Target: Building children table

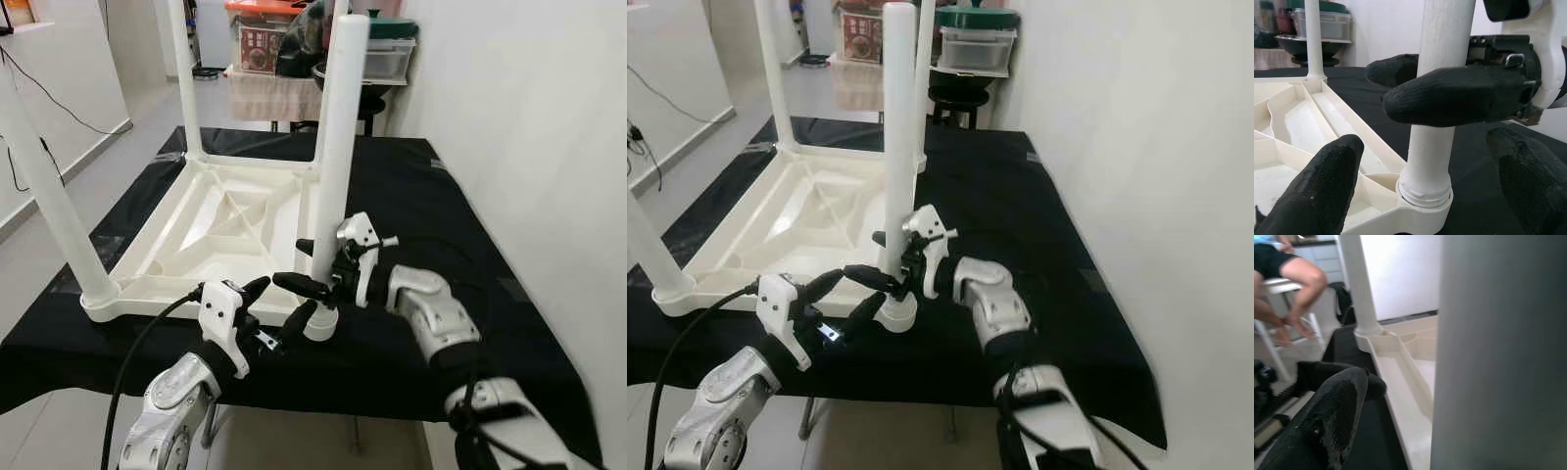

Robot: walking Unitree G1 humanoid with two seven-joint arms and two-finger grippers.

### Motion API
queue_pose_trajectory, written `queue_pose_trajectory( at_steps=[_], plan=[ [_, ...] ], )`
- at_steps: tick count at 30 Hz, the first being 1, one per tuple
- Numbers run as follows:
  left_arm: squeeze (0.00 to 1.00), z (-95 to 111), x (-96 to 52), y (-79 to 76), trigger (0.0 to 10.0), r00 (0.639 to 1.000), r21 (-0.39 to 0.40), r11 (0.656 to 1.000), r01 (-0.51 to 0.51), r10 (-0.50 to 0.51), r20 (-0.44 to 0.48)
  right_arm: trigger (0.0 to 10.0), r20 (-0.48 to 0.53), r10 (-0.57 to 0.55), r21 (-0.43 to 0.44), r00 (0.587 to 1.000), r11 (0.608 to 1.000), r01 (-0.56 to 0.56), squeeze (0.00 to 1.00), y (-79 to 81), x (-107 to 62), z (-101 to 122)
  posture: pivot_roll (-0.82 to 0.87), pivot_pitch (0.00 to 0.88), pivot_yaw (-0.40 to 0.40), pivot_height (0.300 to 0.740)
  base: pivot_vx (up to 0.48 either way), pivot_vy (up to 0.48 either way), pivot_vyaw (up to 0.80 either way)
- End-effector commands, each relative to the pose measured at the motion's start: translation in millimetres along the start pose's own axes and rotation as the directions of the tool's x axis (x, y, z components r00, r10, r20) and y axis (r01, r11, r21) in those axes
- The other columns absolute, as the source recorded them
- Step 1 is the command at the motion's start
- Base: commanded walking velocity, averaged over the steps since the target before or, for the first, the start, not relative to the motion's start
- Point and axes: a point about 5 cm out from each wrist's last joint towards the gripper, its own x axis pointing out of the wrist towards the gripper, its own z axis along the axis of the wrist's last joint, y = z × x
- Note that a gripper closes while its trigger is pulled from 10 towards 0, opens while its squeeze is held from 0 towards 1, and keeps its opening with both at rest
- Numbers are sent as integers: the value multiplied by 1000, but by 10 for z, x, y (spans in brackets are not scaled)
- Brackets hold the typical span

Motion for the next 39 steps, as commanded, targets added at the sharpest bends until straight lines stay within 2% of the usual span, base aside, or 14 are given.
queue_pose_trajectory(
  at_steps=[1, 2, 5, 19, 21, 27, 29, 32, 33, 34, 35, 36, 37, 39],
  plan=[
    [0, -43, -18, -11, 10000, 1000, -6, 1000, 9, -9, -25, 10000, 13, 20, 18, 1000, 1000, -21, 0, -9, 19, 19, 24, 0, -96, 740, 0, 0, 0],
    [0, -43, -23, -12, 10000, 1000, -6, 1000, 9, -9, -25, 863, 20, 20, 37, 1000, 999, -21, 0, -46, 0, 44, 24, 0, -95, 740, 0, 0, 0],
    [0, -43, -27, -14, 10000, 1000, -6, 1000, 8, -9, -25, 0, 22, 19, 43, 1000, 999, -20, 0, -75, -19, 63, 26, 0, -96, 740, 0, 0, 0],
    [0, -37, -35, -4, 10000, 1000, -9, 1000, 11, -11, -29, 0, 51, -114, 35, 992, 993, 112, 0, -20, 31, -58, 24, 0, -94, 740, 0, 0, 0],
    [0, -33, -44, 17, 10000, 1000, -7, 1000, 9, -9, -30, 0, 33, -504, 126, 863, 859, 497, 0, 5, 141, -228, 6, 0, -90, 740, 0, 0, 0],
    [0, -32, -49, 52, 10000, 1000, -11, 1000, 6, -7, -30, 0, 132, -557, -16, 820, 826, 563, 0, 383, 344, -128, -16, 0, -65, 740, 0, 0, 0],
    [0, -31, -30, 48, 10000, 999, -5, 1000, 20, -20, -36, 0, 15, -613, 161, 790, 781, 603, 0, 204, 289, -309, 4, 0, -83, 740, 0, 0, 0],
    [0, -29, -31, 50, 10000, 999, -1, 1000, 18, -18, -37, 0, 5, -612, 178, 791, 779, 602, 0, 197, 292, -320, 5, 0, -85, 740, 0, 0, 0],
    [0, -22, -37, 54, 10000, 999, 2, 1000, 9, -9, -33, 3333, 4, -614, 147, 789, 781, 607, 0, 211, 299, -305, 5, 0, -85, 740, 0, 0, 0],
    [0, -22, -37, 54, 10000, 999, 2, 1000, 9, -9, -33, 3333, 4, -614, 147, 789, 781, 607, 0, 211, 299, -305, 5, 0, -85, 740, 0, 0, 0],
    [0, -13, -43, 59, 10000, 1000, 2, 1000, -2, 2, -28, 10000, 22, -623, 118, 782, 779, 616, 0, 266, 313, -255, 7, 0, -85, 740, 0, 0, 0],
    [0, -9, -43, 59, 10000, 1000, 2, 1000, -3, 3, -26, 10000, 32, -625, 124, 780, 777, 617, 0, 277, 312, -236, 7, 0, -85, 740, 0, 0, 0],
    [0, -10, -40, 57, 10000, 1000, 1, 1000, -1, 1, -27, 10000, 41, -614, 140, 788, 785, 604, 1000, 281, 315, -219, 5, 0, -78, 740, 0, 0, 0],
    [0, -11, -34, 53, 10000, 1000, -1, 1000, 6, -6, -30, 10000, 47, -596, 151, 801, 797, 584, 1000, 297, 322, -181, 4, 0, -74, 740, 0, 0, 0]
  ],
)
